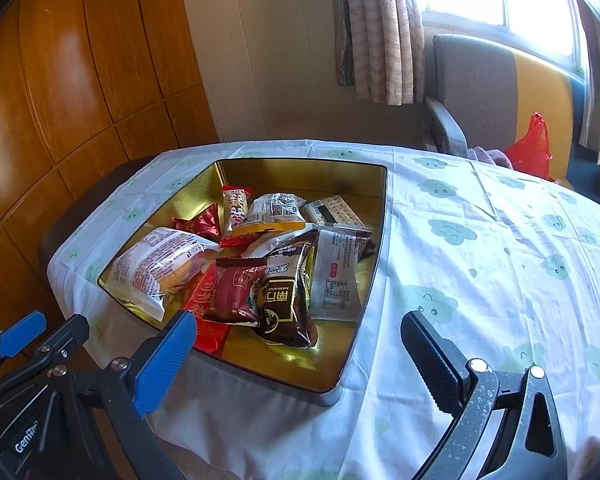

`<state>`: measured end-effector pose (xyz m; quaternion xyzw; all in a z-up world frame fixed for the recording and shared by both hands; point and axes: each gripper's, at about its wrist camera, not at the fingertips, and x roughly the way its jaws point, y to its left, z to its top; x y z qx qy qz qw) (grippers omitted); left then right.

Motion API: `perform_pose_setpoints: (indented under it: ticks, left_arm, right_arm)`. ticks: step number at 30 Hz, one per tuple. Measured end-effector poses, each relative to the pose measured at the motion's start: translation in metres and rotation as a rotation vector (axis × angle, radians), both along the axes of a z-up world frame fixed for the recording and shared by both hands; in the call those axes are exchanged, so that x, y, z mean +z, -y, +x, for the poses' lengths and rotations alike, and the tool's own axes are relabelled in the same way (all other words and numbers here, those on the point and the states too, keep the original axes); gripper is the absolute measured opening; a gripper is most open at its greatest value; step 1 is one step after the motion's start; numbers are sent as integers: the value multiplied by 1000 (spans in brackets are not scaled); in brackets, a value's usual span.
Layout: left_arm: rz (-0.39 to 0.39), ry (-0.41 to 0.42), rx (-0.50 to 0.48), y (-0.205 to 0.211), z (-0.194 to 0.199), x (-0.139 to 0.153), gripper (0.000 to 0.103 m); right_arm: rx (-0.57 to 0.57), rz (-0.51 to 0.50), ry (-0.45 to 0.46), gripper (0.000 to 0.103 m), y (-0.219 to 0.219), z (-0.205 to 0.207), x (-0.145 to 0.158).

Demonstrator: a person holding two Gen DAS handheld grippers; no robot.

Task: Organize snacks

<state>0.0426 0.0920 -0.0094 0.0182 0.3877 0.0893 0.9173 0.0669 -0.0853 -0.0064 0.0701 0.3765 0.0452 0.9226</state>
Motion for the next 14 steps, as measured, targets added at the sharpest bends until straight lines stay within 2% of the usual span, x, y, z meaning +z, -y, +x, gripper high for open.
perform_pose_setpoints:
  ticks: [14]
  left_arm:
    - [17,4,14,0,1,-1,56]
  right_arm:
    - [-4,10,-6,103,2,0,-1]
